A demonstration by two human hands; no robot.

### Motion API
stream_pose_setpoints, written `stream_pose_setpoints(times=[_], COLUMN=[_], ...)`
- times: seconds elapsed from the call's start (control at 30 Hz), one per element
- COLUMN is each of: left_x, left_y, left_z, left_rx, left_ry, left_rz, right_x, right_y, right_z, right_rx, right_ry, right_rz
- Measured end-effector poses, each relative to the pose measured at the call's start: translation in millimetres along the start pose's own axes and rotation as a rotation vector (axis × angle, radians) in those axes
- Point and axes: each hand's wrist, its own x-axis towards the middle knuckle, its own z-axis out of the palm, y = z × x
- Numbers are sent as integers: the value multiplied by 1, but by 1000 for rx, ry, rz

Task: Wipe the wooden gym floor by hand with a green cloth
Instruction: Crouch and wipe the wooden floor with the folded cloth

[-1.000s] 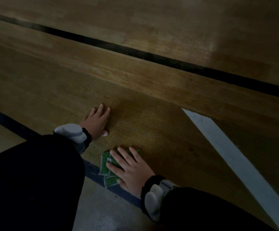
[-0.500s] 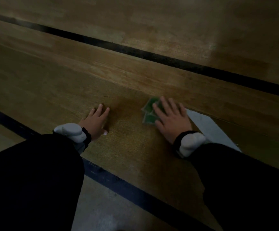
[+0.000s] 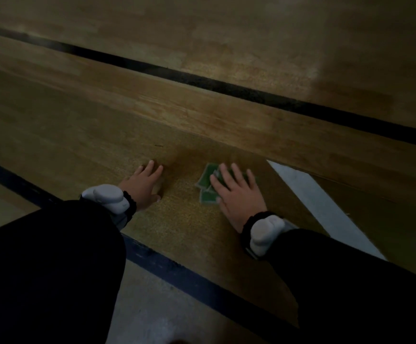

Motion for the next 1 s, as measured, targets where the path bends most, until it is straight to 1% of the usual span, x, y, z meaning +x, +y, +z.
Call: stream_pose_setpoints(times=[0.1,0.17,0.23,0.27,0.3,0.4,0.47,0.5,0.57,0.63,0.67,0.77,0.87,0.97,1.0], left_x=[-9,-16,-25,-29,-35,-49,-61,-67,-85,-101,-106,-109,-97,-73,-57], left_y=[9,14,20,23,28,39,44,47,54,58,57,48,38,19,-5], left_z=[-1,-5,-16,-24,-34,-77,-115,-135,-177,-212,-225,-252,-266,-263,-255], left_rx=[38,21,-13,-28,-49,-132,-168,-197,-239,-201,-154,-35,-15,-18,-43], left_ry=[-17,-13,-3,-4,-16,-57,-11,38,208,386,438,501,541,542,529], left_rz=[22,74,131,156,170,200,214,215,232,244,224,158,162,219,260], right_x=[-10,-9,0,6,15,36,42,41,36,28,26,25,30,51,67], right_y=[-29,-46,-56,-57,-54,-32,-20,-17,-16,-19,-20,-25,-28,-33,-51], right_z=[-3,-16,-42,-58,-74,-129,-172,-194,-237,-269,-280,-296,-299,-283,-271], right_rx=[39,136,238,265,287,430,401,379,349,306,300,355,450,602,689], right_ry=[-148,-322,-518,-574,-585,-472,-399,-381,-347,-326,-317,-280,-202,-176,-181], right_rz=[-145,-225,-250,-239,-214,-117,-138,-146,-161,-193,-215,-236,-171,-47,46])
